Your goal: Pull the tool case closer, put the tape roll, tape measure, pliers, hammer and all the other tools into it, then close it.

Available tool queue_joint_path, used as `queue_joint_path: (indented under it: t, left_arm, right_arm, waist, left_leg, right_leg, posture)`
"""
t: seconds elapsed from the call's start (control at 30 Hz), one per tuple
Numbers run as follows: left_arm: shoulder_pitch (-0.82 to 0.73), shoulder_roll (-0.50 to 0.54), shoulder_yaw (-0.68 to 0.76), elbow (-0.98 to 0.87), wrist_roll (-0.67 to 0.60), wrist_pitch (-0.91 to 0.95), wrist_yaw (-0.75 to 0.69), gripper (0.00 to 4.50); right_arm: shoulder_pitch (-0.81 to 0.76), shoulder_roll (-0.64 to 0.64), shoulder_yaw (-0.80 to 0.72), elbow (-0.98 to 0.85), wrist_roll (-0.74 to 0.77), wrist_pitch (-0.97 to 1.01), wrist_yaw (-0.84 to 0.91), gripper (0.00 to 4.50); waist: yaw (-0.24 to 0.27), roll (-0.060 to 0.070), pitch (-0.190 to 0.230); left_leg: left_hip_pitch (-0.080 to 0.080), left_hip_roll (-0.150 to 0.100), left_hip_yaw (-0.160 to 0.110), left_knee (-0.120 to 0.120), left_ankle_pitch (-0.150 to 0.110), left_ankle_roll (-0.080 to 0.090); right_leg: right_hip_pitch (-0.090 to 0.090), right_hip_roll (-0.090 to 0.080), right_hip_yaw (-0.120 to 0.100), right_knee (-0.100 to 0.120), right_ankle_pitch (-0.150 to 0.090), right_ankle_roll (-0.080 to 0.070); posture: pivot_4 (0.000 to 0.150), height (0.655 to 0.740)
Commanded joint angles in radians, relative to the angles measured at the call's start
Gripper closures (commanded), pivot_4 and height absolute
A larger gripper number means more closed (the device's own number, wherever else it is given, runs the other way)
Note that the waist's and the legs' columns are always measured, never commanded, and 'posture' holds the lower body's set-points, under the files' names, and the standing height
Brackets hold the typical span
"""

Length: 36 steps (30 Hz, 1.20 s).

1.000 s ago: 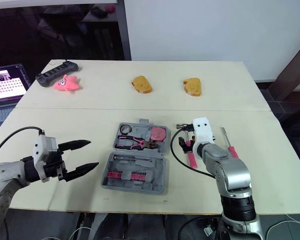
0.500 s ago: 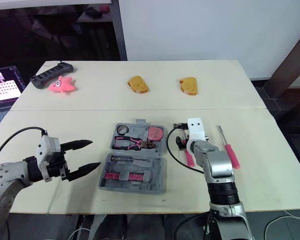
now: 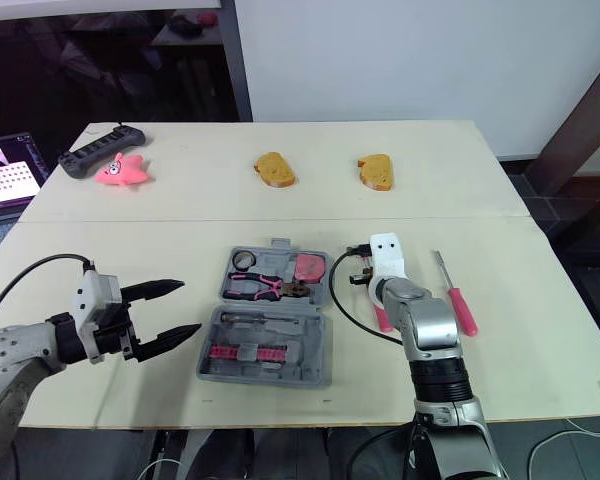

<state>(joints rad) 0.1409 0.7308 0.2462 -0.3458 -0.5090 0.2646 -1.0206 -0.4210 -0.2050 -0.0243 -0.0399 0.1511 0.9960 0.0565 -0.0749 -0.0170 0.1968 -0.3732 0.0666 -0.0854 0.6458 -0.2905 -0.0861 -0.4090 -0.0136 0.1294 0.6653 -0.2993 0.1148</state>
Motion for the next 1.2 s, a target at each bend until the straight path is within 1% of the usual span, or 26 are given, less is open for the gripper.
queue_joint_path:
  t: [0.03,0.07,0.17,0.23,0.33,0.43,0.5,0.57,0.67,0.77,0.87,0.97,1.0,1.03,1.13,1.17,1.2]
  left_arm:
    - [-0.011,-0.003,0.0,-0.005,0.0,-0.018,0.003,0.0]
    - [-0.012,-0.003,-0.002,-0.003,0.001,-0.019,0.002,0.0]
    - [-0.018,0.0,-0.006,0.01,0.002,-0.02,-0.004,0.0]
    - [-0.018,0.003,-0.005,0.015,0.0,-0.023,-0.009,0.0]
    - [-0.026,0.008,-0.017,0.027,0.001,-0.023,-0.021,0.0]
    - [-0.03,0.01,-0.022,0.034,0.001,-0.024,-0.03,0.0]
    - [-0.035,0.011,-0.026,0.04,0.002,-0.024,-0.036,0.0]
    - [-0.039,0.012,-0.029,0.043,0.002,-0.024,-0.04,0.0]
    - [-0.048,0.013,-0.033,0.046,0.0,-0.02,-0.044,0.0]
    - [-0.058,0.02,-0.032,0.056,0.003,-0.023,-0.056,0.0]
    - [-0.069,0.023,-0.03,0.069,0.004,-0.024,-0.062,0.0]
    - [-0.07,0.019,-0.033,0.066,0.007,-0.024,-0.058,0.0]
    - [-0.069,0.018,-0.034,0.065,0.008,-0.024,-0.057,0.0]
    - [-0.068,0.018,-0.034,0.063,0.008,-0.024,-0.056,0.0]
    - [-0.062,0.017,-0.033,0.058,0.008,-0.02,-0.052,0.0]
    - [-0.062,0.017,-0.032,0.056,0.007,-0.017,-0.048,0.0]
    - [-0.061,0.017,-0.031,0.055,0.008,-0.017,-0.046,0.0]
  right_arm:
    - [-0.004,0.001,0.0,-0.025,0.001,-0.006,0.017,4.32]
    - [0.0,-0.006,0.0,-0.061,0.003,0.002,0.023,4.32]
    - [0.055,-0.001,-0.035,-0.298,0.042,0.149,0.016,4.32]
    - [0.082,0.016,-0.047,-0.394,0.056,0.218,0.008,4.32]
    - [0.199,0.082,-0.048,-0.647,0.06,0.371,-0.036,4.32]
    - [0.262,0.142,-0.039,-0.759,0.053,0.43,-0.062,4.32]
    - [0.341,0.158,-0.002,-0.793,0.04,0.439,-0.079,4.32]
    - [0.389,0.158,0.024,-0.8,0.033,0.427,-0.087,4.32]
    - [0.423,0.152,0.047,-0.796,0.03,0.377,-0.082,4.32]
    - [0.416,0.119,0.082,-0.799,0.034,0.334,-0.055,4.32]
    - [0.319,0.067,0.056,-0.75,0.021,0.246,-0.029,4.32]
    - [0.246,0.032,0.026,-0.643,0.012,0.167,-0.007,3.51]
    - [0.227,0.021,0.025,-0.599,0.008,0.146,0.0,3.08]
    - [0.216,0.014,0.025,-0.569,0.007,0.131,0.005,2.55]
    - [0.14,-0.003,0.031,-0.371,-0.004,0.065,0.029,1.01]
    - [0.126,-0.003,0.03,-0.326,-0.004,0.045,0.035,0.43]
    - [0.122,-0.005,0.035,-0.298,-0.008,0.029,0.038,0.05]
  waist:
    - [0.0,0.0,0.0]
    - [0.0,0.0,0.0]
    - [0.005,0.002,0.001]
    - [0.005,0.002,0.001]
    - [0.005,0.002,0.001]
    - [0.003,0.002,0.001]
    - [0.004,0.002,0.001]
    - [0.004,0.002,0.001]
    - [0.004,0.002,0.001]
    - [0.003,0.002,0.001]
    - [0.0,0.002,0.001]
    - [0.003,0.001,0.001]
    - [0.005,0.001,0.001]
    - [0.006,0.001,0.001]
    - [0.003,0.001,0.001]
    - [0.002,0.001,0.001]
    - [0.002,0.001,0.001]
  left_leg:
    - [0.0,0.0,0.0,0.0,0.0,0.0]
    - [0.0,0.0,0.0,0.0,0.0,0.0]
    - [-0.001,0.0,0.0,-0.001,0.0,0.0]
    - [-0.003,0.0,-0.001,-0.002,0.0,0.0]
    - [-0.002,0.0,-0.001,-0.003,0.0,0.0]
    - [-0.002,0.0,-0.001,-0.005,0.0,0.0]
    - [-0.002,0.0,-0.001,-0.005,0.001,-0.002]
    - [-0.002,0.0,-0.001,-0.005,0.001,-0.002]
    - [-0.002,0.0,0.0,-0.005,0.001,-0.003]
    - [-0.002,0.0,0.0,-0.005,0.001,-0.003]
    - [-0.002,0.0,0.0,-0.005,0.001,-0.003]
    - [-0.002,0.0,0.0,-0.004,0.001,-0.003]
    - [-0.002,0.0,0.0,-0.005,0.001,-0.003]
    - [-0.002,0.0,0.0,-0.005,0.001,-0.003]
    - [-0.003,0.0,0.0,-0.005,0.001,-0.003]
    - [-0.002,0.0,0.0,-0.005,0.001,-0.003]
    - [-0.002,0.0,0.0,-0.005,0.001,-0.003]
  right_leg:
    - [0.0,0.0,0.0,0.0,0.0,0.0]
    - [0.0,0.0,0.0,0.0,0.0,0.0]
    - [-0.002,0.0,0.0,0.0,0.0,0.0]
    - [-0.003,0.0,0.0,0.0,0.0,0.0]
    - [-0.003,0.0,0.0,0.0,0.0,0.0]
    - [-0.004,0.0,-0.001,0.0,0.0,0.0]
    - [-0.004,0.0,0.0,0.0,0.0,0.0]
    - [-0.004,0.0,0.0,0.0,-0.002,-0.003]
    - [-0.004,0.0,0.0,-0.001,-0.002,-0.004]
    - [-0.004,0.0,0.0,-0.001,-0.002,-0.003]
    - [-0.004,0.0,0.0,-0.001,-0.002,-0.003]
    - [-0.004,0.0,0.0,-0.001,-0.002,-0.003]
    - [-0.004,0.0,0.0,-0.001,-0.001,-0.002]
    - [-0.004,0.0,0.0,-0.001,-0.001,-0.001]
    - [-0.004,0.0,0.0,-0.002,-0.001,0.0]
    - [-0.004,0.0,0.0,-0.001,-0.001,0.0]
    - [-0.004,0.0,0.0,-0.001,0.0,0.0]
  posture:
    - [0.15,0.74]
    - [0.15,0.74]
    - [0.15,0.74]
    - [0.15,0.74]
    - [0.15,0.74]
    - [0.15,0.74]
    - [0.15,0.74]
    - [0.15,0.74]
    - [0.15,0.74]
    - [0.15,0.74]
    - [0.15,0.74]
    - [0.15,0.74]
    - [0.15,0.74]
    - [0.15,0.74]
    - [0.15,0.74]
    - [0.15,0.74]
    - [0.15,0.74]
